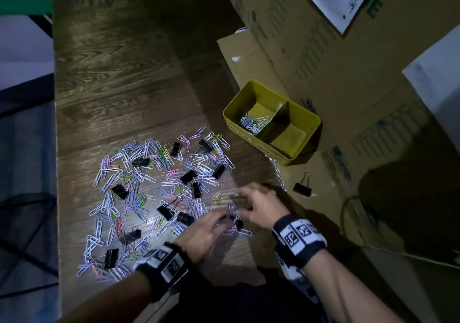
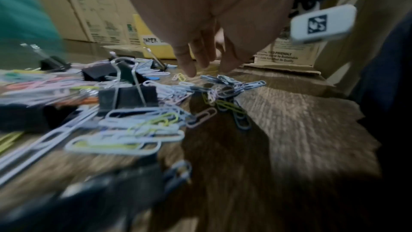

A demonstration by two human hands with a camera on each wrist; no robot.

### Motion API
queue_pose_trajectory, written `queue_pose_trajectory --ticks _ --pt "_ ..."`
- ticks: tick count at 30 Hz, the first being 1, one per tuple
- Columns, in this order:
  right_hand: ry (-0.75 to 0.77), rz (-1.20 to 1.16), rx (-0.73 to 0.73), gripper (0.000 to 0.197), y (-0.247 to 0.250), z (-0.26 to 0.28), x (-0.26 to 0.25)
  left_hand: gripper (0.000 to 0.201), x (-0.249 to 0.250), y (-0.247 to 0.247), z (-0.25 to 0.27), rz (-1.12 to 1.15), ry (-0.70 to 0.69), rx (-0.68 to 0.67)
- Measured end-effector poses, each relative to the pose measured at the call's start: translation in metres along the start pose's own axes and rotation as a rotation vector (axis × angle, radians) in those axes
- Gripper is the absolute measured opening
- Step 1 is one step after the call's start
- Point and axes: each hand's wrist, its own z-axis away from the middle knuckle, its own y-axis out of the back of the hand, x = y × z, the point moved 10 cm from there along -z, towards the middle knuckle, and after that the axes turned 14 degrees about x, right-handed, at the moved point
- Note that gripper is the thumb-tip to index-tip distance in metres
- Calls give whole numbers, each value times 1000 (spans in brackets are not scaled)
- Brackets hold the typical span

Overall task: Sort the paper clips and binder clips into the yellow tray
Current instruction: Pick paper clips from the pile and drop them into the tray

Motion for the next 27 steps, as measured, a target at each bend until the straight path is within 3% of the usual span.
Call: queue_pose_trajectory --ticks 3,6,10,13,15,17,18,22,27 --pt "-13 169 -183 84 -40 29 7 43 -7 11 21 -28 5 56" --pt "-12 145 -188 90 -56 43 -1 41 -36 24 27 -91 127 122" --pt "-88 63 -101 106 -62 46 -11 40 -57 36 28 -206 221 125" --pt "-30 231 51 119 -53 41 -29 70 -54 24 34 -251 325 43" --pt "50 333 100 101 -50 38 -46 81 -50 13 36 -264 405 -16" --pt "-8 320 6 70 -63 38 -43 76 -47 2 33 -293 449 -57" --pt "-20 319 -34 64 -70 39 -41 70 -44 -1 29 -296 455 -60" --pt "-31 228 -36 60 -76 31 -33 41 -37 -8 16 -186 436 11" --pt "-8 106 -24 32 -75 23 -23 27 -38 7 13 -53 352 168"
